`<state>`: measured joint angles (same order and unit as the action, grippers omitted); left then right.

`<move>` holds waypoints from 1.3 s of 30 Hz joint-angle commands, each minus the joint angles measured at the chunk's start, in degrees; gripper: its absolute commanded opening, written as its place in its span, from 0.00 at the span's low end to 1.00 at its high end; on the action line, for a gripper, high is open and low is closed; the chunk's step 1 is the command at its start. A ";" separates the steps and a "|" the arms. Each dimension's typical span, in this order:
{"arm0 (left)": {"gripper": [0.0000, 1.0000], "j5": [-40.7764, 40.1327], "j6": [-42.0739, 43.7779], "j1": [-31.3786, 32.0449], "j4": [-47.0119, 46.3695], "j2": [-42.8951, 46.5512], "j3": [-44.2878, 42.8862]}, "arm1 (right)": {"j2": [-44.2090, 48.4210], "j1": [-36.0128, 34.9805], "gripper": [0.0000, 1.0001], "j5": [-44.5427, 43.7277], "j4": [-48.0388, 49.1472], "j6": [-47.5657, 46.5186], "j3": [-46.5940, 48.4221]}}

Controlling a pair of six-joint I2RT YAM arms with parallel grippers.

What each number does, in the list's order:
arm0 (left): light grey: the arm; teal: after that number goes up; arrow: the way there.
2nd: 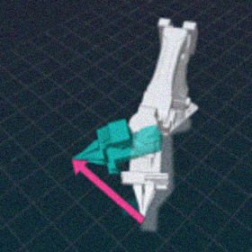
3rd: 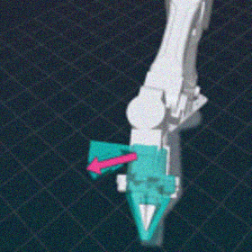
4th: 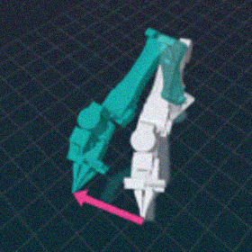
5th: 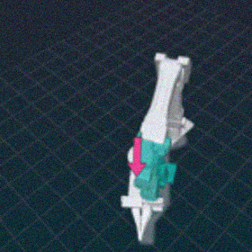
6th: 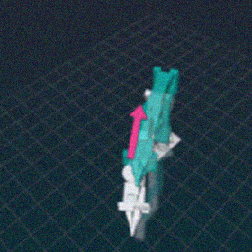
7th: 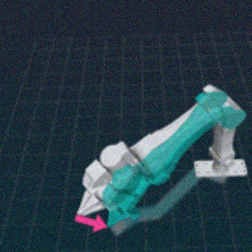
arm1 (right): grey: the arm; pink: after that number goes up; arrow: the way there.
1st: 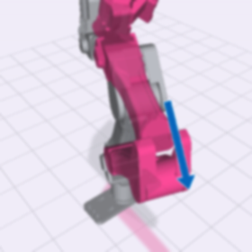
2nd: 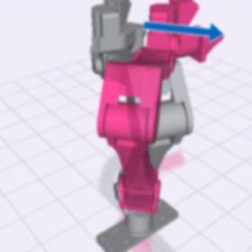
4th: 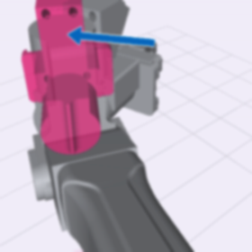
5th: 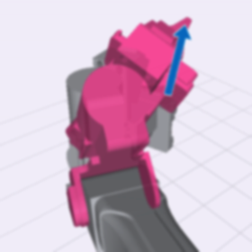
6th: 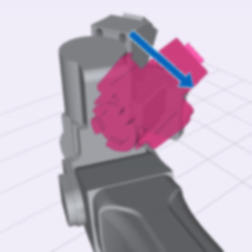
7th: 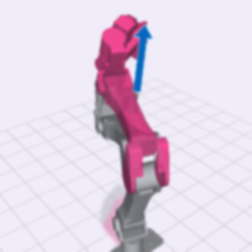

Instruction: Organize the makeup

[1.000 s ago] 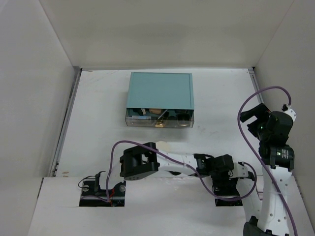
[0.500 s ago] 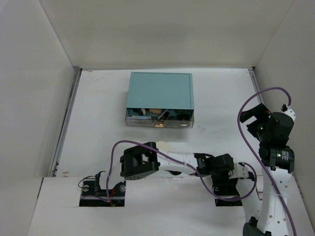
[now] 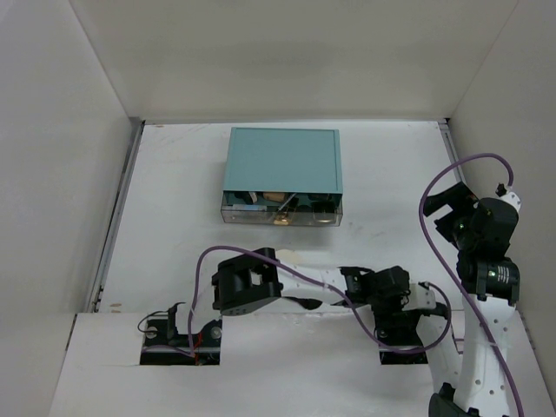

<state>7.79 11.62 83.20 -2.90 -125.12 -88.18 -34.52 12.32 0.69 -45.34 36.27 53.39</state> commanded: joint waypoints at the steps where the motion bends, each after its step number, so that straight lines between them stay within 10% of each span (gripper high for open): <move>1: 0.75 -6.56 -3.35 -4.84 -2.99 0.40 1.17 | 0.07 -0.41 1.00 1.07 4.30 0.38 -0.39; 32: 0.76 4.16 11.58 -6.33 -11.78 0.23 1.96 | 0.25 -0.49 1.00 4.76 6.85 0.73 -2.23; 39: 0.92 15.21 23.61 -9.42 -19.59 -0.56 3.27 | -0.72 -3.30 1.00 5.46 7.28 0.73 -2.67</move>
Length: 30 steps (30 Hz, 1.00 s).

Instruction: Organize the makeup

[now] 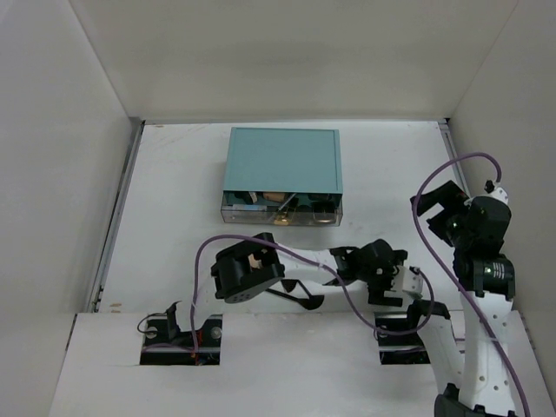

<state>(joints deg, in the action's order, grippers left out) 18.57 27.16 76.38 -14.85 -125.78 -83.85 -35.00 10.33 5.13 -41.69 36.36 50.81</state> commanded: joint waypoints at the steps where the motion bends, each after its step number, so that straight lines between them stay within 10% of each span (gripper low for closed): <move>1: 0.94 6.29 9.04 -2.77 -9.65 0.09 -0.61 | -0.24 -1.32 1.00 1.03 3.64 0.64 -0.35; 19: 0.85 31.87 13.28 -5.32 -2.90 -13.00 -18.44 | -3.58 -1.23 1.00 4.28 5.66 3.19 -0.18; 22: 0.71 33.11 12.31 -5.93 -1.76 -14.41 -20.82 | -3.41 -1.23 1.00 5.07 5.74 3.54 -0.44; 23: 0.46 32.68 12.04 -6.02 -1.41 -14.41 -20.82 | -3.06 -1.23 1.00 5.24 5.74 3.72 -0.71; 30: 0.34 27.24 14.85 -4.54 7.46 -12.66 -17.58 | -0.59 -0.70 1.00 5.60 6.36 4.33 -1.76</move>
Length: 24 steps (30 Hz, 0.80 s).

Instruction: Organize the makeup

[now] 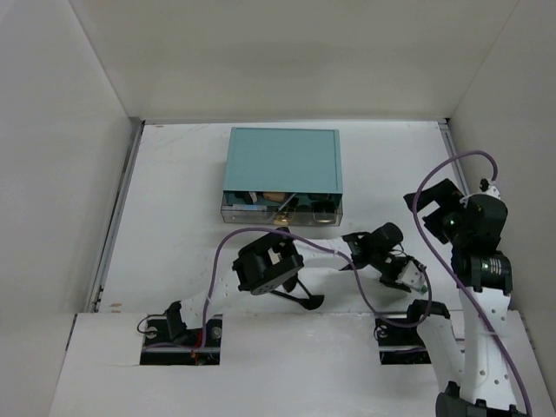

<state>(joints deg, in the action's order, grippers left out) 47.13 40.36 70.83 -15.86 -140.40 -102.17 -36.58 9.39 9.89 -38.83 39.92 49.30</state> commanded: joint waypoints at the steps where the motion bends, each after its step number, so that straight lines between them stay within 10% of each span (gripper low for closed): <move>1: 0.30 -3.17 2.35 1.46 9.34 2.75 2.14 | 1.07 0.24 1.00 0.83 3.50 0.77 -0.43; 6: 0.06 -14.77 6.22 3.22 11.64 5.74 8.38 | 2.65 0.06 1.00 0.92 3.76 0.77 -1.40; 15: 0.01 -20.23 0.26 2.78 5.77 10.75 13.48 | 1.95 -0.11 1.00 0.75 3.50 0.51 -0.87; 23: 1.00 -26.39 -20.21 -2.49 -9.79 27.35 23.76 | -7.70 3.13 1.00 -13.03 -2.92 1.12 -0.86; 24: 1.00 -27.18 -22.41 -3.19 -11.29 29.63 24.99 | -9.37 4.79 1.00 -14.36 -2.92 2.34 -1.39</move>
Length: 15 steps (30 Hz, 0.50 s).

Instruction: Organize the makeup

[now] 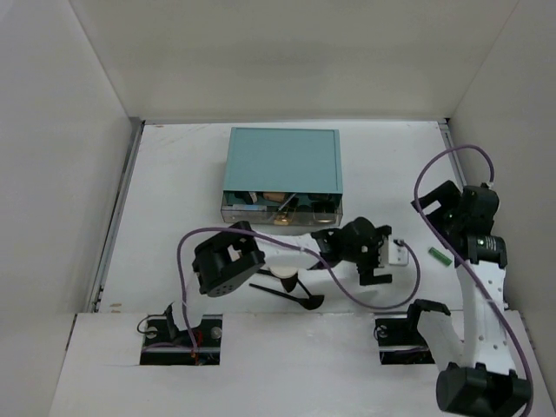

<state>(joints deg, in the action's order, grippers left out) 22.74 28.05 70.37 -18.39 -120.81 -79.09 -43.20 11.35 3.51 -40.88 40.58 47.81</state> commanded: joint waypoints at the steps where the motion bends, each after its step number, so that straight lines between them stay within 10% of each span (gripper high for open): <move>1: 1.00 -4.53 -12.21 -3.35 -10.16 12.33 3.31 | -4.59 4.67 1.00 -8.60 -1.13 2.74 -0.26; 15: 1.00 -21.42 -22.34 -7.84 -13.60 41.09 19.23 | -35.88 23.32 1.00 -5.10 8.45 14.26 7.55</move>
<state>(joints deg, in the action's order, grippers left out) 3.75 8.54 63.55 -30.46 -82.98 -62.35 -74.50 33.87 -3.18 -37.30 51.94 50.92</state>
